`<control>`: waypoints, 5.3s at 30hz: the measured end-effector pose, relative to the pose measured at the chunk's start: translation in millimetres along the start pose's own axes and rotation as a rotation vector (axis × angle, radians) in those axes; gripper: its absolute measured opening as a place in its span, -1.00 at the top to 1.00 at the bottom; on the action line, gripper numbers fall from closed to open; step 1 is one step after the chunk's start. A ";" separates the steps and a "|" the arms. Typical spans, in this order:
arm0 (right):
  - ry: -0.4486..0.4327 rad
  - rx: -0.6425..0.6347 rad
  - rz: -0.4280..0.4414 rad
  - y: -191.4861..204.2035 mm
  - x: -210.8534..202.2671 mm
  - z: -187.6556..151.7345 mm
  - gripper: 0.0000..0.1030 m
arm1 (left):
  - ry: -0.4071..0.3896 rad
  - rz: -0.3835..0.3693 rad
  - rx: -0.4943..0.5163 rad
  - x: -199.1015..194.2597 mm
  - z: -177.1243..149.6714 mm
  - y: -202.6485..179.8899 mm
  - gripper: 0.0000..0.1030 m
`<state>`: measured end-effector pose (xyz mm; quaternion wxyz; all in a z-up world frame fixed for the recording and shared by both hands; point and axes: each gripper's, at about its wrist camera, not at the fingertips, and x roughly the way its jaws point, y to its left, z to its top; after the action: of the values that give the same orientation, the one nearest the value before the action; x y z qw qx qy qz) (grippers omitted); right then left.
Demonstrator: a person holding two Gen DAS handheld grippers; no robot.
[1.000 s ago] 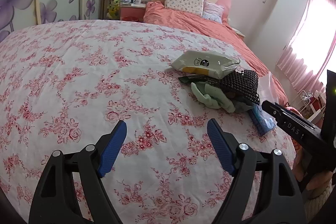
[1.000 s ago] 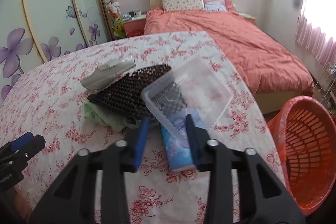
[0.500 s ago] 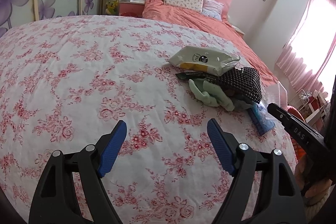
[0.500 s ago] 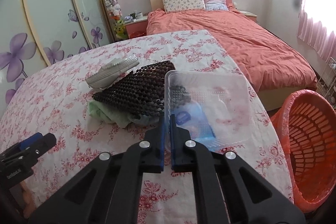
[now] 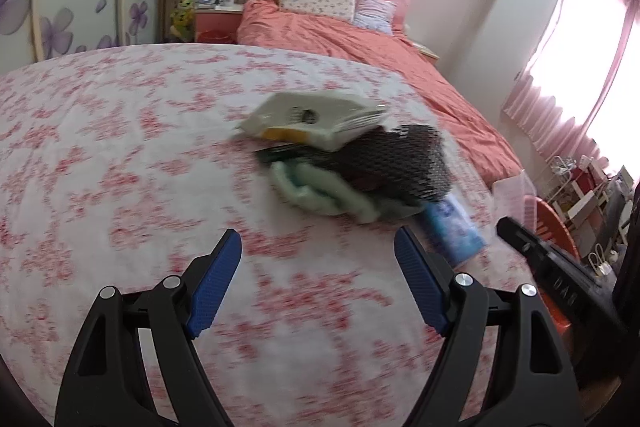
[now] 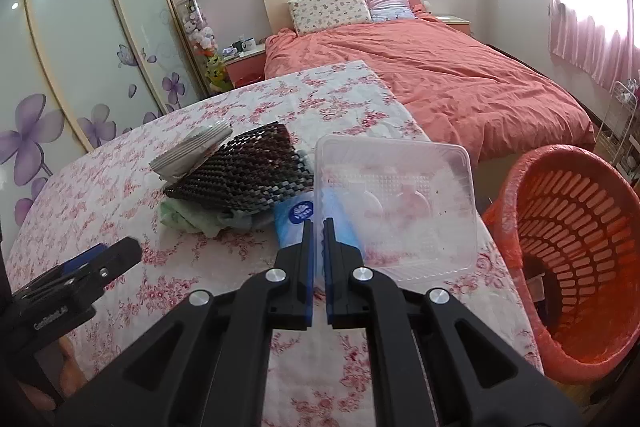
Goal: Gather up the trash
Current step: 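Lift the clear box toward the basket while the left gripper grasps the black mesh, then carry the clear box and black mesh over the orange basket and open both grippers, then move both tools back to the bed and grasp the blue tissue pack with the right gripper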
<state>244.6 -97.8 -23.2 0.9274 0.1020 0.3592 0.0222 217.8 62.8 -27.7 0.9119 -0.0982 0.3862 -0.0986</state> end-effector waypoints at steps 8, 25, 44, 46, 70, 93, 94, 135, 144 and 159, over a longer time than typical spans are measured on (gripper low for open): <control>-0.018 0.020 -0.009 -22.8 -12.6 -1.6 0.90 | -0.015 -0.014 0.051 23.2 16.1 -54.4 -0.48; -0.020 0.083 -0.014 -55.8 -20.8 -10.4 0.90 | 0.035 0.033 0.076 45.7 16.3 -61.0 0.95; -0.105 0.074 -0.028 -52.9 -78.6 -11.4 0.90 | -0.075 -0.099 0.135 -21.6 5.9 -74.5 0.96; -0.115 0.078 -0.034 -55.8 -85.6 -11.9 0.90 | -0.080 -0.114 0.141 -25.5 4.6 -79.8 0.96; -0.177 0.209 -0.140 -143.0 -135.6 -27.3 0.90 | -0.065 -0.348 0.247 -34.5 -10.8 -189.1 0.96; -0.149 0.323 -0.186 -230.7 -109.6 -33.0 0.90 | 0.039 -0.428 0.325 18.7 -22.3 -272.9 0.96; -0.148 0.326 -0.184 -233.0 -107.9 -32.5 0.90 | 0.046 -0.428 0.326 21.9 -23.0 -275.2 0.96; -0.074 0.142 -0.109 -115.3 -62.2 -18.4 -0.07 | 0.048 0.041 0.157 10.7 -1.2 -68.2 -0.66; 0.009 0.002 -0.033 -31.1 -11.5 -5.8 -0.31 | 0.009 0.244 0.100 -22.8 9.1 18.4 -0.95; 0.189 -0.089 -0.086 12.2 62.1 -2.4 -0.37 | -0.074 0.263 0.126 -28.7 8.0 76.3 -0.95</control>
<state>289.4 -78.3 -63.6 0.8932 0.0425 0.4476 0.0077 211.9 144.3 -22.1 0.9349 0.0072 0.3548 0.0013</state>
